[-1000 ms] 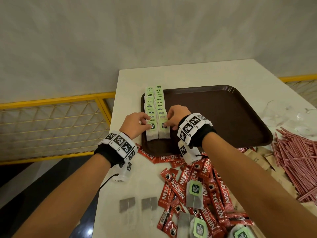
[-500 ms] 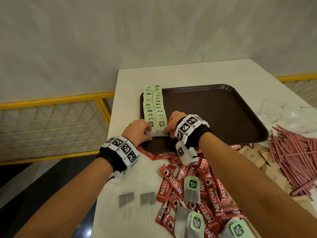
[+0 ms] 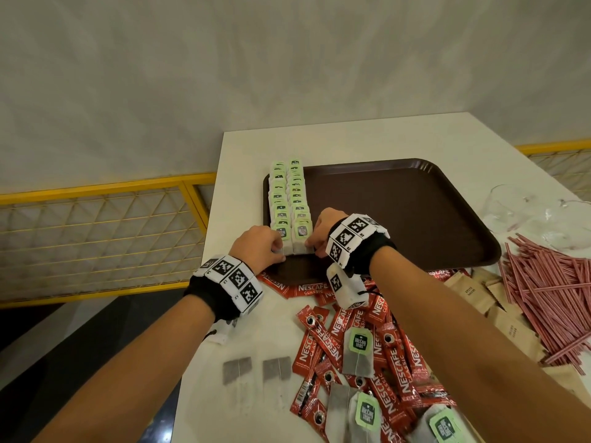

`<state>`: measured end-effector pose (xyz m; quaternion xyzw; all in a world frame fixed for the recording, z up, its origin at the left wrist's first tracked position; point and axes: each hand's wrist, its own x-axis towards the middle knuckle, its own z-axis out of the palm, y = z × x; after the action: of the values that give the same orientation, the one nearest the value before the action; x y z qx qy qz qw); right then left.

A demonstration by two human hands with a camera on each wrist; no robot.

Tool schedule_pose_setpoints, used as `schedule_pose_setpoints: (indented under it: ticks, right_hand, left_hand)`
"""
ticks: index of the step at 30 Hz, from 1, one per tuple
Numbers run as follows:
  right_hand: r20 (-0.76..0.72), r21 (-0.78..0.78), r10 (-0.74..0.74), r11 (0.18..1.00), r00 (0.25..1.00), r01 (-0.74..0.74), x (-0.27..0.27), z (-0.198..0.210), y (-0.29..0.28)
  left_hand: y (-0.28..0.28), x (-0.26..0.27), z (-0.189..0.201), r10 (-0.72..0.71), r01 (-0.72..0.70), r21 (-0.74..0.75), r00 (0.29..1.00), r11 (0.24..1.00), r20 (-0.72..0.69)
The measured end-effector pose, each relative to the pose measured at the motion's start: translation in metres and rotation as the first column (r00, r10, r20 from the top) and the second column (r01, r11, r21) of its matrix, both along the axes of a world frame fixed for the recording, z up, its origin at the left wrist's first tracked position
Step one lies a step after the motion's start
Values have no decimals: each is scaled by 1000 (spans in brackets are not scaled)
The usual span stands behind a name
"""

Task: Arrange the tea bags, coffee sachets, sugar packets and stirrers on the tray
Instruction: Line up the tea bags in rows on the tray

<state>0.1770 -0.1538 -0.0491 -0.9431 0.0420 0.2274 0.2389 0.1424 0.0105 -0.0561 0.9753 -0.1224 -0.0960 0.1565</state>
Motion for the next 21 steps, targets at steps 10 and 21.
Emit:
schedule_pose_setpoints:
  ticks: [10,21]
  right_hand:
    - [-32,55,-12,998,999,13,4,-2,-3]
    - [140,109,27,993,990,-43,-44,46,-1]
  left_hand:
    - [-1,-2,3,-1,1,-2,1000,1000,-2]
    - [5,-38,32,60,-40,-211,994,977,86]
